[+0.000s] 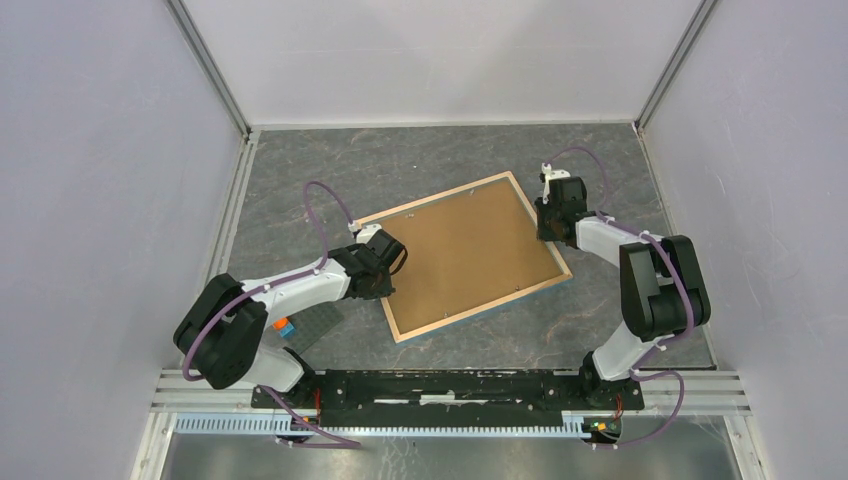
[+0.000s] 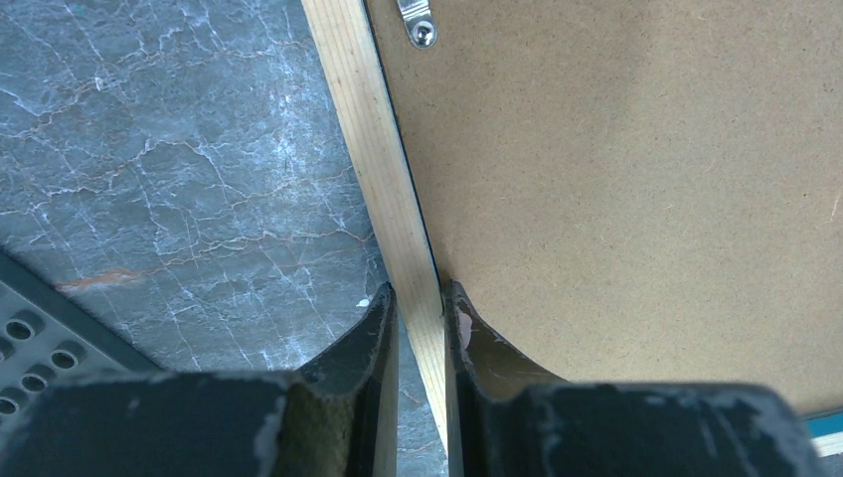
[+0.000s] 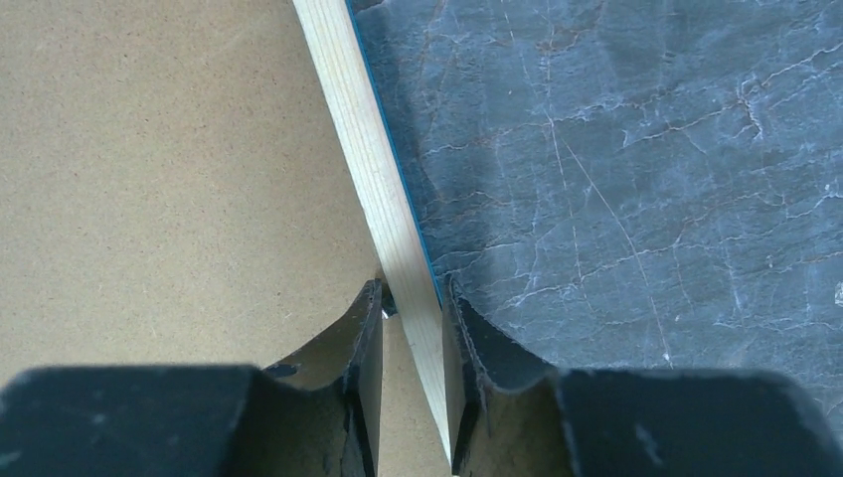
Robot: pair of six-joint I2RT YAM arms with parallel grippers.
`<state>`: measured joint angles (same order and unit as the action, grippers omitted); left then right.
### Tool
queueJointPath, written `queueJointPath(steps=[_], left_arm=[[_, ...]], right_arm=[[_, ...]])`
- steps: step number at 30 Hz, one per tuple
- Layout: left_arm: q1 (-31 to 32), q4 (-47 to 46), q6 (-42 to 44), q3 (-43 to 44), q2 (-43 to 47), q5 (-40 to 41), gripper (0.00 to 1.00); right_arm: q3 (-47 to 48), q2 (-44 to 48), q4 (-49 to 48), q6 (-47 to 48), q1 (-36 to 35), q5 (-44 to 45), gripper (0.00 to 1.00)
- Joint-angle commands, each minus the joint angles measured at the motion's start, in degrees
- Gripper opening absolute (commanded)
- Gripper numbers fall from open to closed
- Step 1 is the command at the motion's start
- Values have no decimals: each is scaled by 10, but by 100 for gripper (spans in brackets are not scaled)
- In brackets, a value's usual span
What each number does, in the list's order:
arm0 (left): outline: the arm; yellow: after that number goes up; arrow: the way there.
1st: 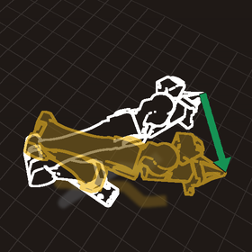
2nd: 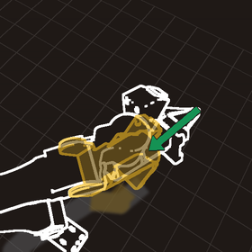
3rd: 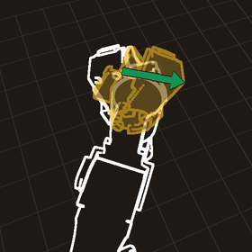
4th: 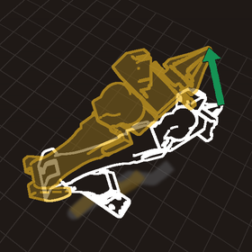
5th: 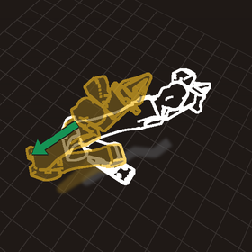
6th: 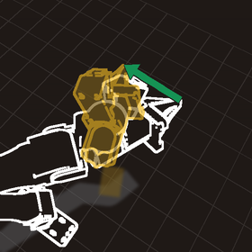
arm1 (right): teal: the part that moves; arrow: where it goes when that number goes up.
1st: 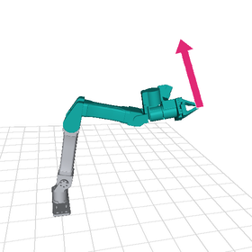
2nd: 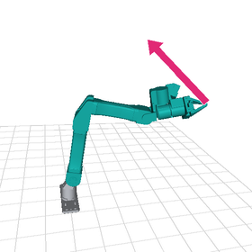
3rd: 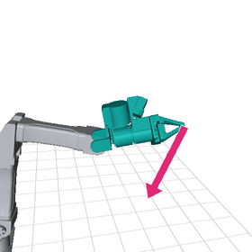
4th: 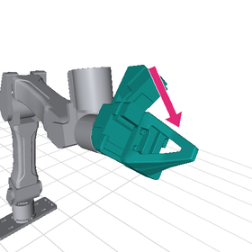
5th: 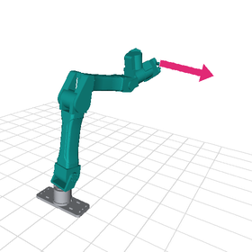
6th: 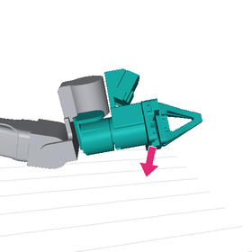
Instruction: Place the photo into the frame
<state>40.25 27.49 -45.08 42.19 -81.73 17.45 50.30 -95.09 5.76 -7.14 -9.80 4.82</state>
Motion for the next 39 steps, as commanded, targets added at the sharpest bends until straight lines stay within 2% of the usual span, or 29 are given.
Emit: queueJointPath(steps=[1, 7, 10, 13, 14, 15, 20, 22, 26, 30, 31, 33, 35, 39], left_arm=[[-1, 12, 52, -20, -9, 33, 8], [-1, 12, 51, -19, -9, 33, 7], [-1, 11, 52, -18, -10, 33, 7], [-1, 21, 53, -7, -16, 37, 7], [-1, 27, 53, 0, -22, 39, 7], [-1, 33, 54, 8, -28, 41, 7], [-15, 45, 70, 66, -73, 41, 7], [-37, 41, 76, 88, -91, 24, 7], [-79, 27, 89, 137, -133, 2, 8], [-113, 30, 112, 249, -204, -6, 12], [-122, 35, 114, 278, -228, -11, 15], [-130, 40, 123, 335, -262, -37, 30], [-130, 40, 131, 372, -274, -46, 53], [-130, 23, 137, 362, -231, -70, 82]], right_arm=[[3, -15, -1, 7, -6, 6, 22], [-4, -11, 0, 2, -7, -1, 2], [-5, -4, -4, 1, -7, -10, 0], [7, -5, 13, -8, -7, -19, 9], [8, -2, 16, -13, -6, -26, 15], [5, 3, 16, -18, -6, -42, 26], [-88, 86, -52, -49, 17, -122, 47], [-119, 120, -53, -54, 20, -130, 51], [-180, 187, -65, -68, 20, -179, 52], [-281, 272, -96, -113, 19, -251, 52], [-302, 299, -101, -125, 19, -259, 52], [-339, 346, -97, -135, 19, -258, 55], [-353, 381, -85, -132, 20, -246, 57], [-330, 411, -26, -93, 20, -199, 59]])
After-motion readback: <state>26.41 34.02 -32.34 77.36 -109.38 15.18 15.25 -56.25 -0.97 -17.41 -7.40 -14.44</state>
